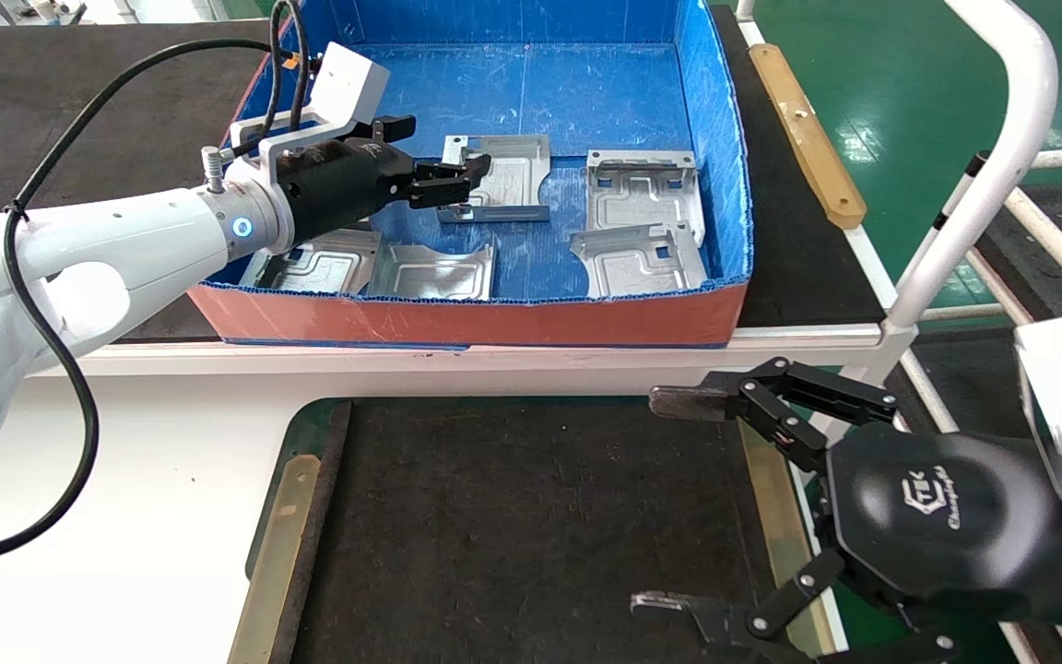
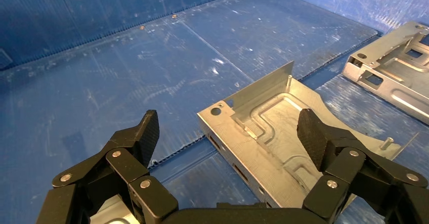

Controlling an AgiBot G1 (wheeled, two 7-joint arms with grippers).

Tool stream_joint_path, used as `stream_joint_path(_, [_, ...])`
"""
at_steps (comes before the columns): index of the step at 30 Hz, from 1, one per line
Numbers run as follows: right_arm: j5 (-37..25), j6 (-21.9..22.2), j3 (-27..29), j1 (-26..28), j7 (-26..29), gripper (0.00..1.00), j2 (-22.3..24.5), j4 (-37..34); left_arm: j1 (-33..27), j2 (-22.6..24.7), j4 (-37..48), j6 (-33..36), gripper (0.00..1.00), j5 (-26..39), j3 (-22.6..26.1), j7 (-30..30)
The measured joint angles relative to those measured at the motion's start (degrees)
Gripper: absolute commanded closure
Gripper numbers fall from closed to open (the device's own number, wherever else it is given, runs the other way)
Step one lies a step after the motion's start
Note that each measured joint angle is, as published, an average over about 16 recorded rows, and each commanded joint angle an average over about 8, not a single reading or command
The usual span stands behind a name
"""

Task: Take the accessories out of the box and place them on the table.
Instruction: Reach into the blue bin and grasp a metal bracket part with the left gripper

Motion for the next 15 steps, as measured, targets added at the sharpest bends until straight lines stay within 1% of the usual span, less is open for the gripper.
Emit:
stream_joint_path(1, [0.0,0.0,0.0,0.0,0.0,0.0,0.0,0.0,-0.03,0.02,0.04,0.02,1.0,-0.02,-0.01,0.02])
stream_joint_path(15, [0.01,0.0,0.0,0.0,0.0,0.0,0.0,0.0,0.27,-0.25,-0.45,-0.03,1.0,0.04,0.07,-0.2])
